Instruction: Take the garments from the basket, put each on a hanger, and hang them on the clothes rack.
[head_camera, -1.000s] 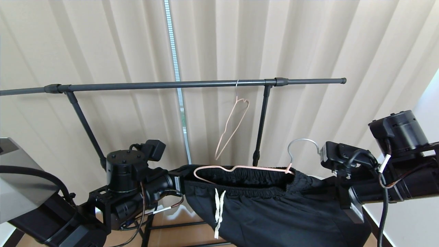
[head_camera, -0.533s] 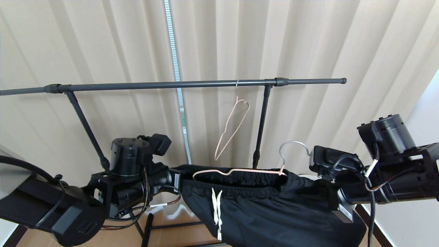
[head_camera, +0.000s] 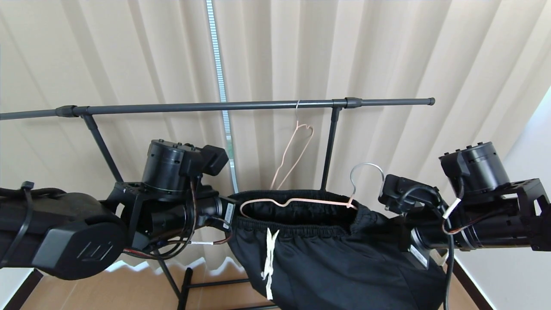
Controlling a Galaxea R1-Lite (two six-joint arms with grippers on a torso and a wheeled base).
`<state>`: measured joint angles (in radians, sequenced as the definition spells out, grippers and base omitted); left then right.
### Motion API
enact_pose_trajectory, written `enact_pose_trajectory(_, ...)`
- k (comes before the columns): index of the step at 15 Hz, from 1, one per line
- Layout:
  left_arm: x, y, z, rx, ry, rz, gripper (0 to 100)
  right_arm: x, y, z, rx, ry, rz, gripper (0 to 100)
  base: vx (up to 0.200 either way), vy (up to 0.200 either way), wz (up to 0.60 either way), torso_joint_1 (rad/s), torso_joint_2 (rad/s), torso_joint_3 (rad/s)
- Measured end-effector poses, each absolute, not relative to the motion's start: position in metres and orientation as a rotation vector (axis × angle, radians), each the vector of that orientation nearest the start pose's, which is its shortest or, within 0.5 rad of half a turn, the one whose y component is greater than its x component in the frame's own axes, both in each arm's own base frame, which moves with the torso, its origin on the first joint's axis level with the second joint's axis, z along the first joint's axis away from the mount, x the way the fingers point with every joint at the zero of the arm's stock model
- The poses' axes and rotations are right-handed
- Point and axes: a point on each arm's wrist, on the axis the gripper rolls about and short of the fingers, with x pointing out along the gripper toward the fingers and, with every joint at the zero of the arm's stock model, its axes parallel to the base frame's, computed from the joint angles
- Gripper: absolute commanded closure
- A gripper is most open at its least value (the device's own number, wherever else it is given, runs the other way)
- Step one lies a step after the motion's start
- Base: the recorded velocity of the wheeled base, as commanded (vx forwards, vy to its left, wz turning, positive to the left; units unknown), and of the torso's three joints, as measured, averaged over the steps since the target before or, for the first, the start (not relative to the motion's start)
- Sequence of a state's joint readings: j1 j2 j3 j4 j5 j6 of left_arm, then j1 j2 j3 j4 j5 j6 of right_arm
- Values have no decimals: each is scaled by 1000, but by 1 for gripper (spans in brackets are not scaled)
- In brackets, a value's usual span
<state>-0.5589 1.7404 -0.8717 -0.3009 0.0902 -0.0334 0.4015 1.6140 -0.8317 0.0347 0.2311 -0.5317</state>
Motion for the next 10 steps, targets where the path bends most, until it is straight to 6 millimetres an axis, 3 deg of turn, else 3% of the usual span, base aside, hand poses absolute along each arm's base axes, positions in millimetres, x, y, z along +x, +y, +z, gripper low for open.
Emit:
enact_pose_trajectory(5,244,-187,186,236,656,-516,100,235,127,155,-507,610,752,100,0,0,0,0,0,0)
enact_pose_trajectory(10,227,-215,216,252,606,-611,100,234,139,149,-486,580,722,100,0,0,0,0,0,0)
